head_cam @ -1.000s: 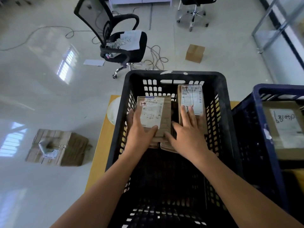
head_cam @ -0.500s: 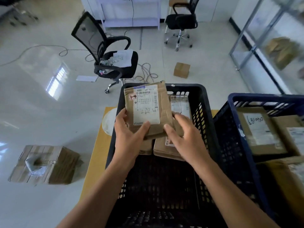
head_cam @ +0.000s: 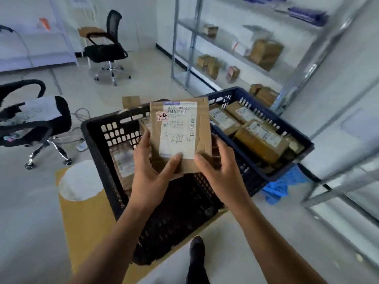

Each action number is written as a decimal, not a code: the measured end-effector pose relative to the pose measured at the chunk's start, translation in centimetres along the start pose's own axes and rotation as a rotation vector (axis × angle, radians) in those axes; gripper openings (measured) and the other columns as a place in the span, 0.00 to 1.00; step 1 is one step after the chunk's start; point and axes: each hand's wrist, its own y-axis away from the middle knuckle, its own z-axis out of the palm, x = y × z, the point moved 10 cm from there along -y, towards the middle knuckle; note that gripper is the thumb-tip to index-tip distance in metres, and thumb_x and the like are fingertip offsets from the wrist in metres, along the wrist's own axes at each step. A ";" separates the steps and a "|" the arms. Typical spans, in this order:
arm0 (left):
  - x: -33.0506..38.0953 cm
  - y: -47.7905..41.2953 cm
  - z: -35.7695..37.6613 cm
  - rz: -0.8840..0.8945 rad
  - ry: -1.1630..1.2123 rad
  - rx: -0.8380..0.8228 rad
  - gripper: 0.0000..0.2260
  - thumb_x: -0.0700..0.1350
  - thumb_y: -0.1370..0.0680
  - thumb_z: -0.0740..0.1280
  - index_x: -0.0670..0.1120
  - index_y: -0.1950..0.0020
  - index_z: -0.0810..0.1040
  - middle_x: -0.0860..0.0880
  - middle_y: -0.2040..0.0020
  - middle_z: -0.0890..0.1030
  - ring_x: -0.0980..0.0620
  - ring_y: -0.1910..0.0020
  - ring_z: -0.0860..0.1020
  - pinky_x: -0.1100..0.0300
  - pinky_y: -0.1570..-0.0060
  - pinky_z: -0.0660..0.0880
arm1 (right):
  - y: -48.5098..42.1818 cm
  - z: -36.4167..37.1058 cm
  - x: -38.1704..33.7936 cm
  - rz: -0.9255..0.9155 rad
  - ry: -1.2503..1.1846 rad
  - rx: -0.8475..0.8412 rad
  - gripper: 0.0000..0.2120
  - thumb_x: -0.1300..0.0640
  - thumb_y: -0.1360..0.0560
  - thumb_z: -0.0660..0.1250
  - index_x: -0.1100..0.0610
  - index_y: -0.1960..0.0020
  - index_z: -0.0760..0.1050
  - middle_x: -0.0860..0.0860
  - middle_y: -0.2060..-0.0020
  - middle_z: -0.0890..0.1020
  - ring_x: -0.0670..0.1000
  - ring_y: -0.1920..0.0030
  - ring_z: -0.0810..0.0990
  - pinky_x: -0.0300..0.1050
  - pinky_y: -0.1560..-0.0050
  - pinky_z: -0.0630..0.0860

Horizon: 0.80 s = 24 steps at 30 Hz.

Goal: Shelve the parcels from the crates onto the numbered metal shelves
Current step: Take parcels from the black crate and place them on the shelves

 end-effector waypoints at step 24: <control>6.2 29.4 46.4 0.516 -0.537 -0.938 0.24 0.53 0.17 0.65 0.50 0.22 0.70 0.47 0.24 0.71 0.48 0.23 0.65 0.46 0.24 0.64 | 45.9 -39.1 19.0 0.377 -0.258 1.003 0.28 0.50 0.18 0.69 0.41 0.21 0.63 0.45 0.38 0.81 0.44 0.41 0.84 0.46 0.49 0.85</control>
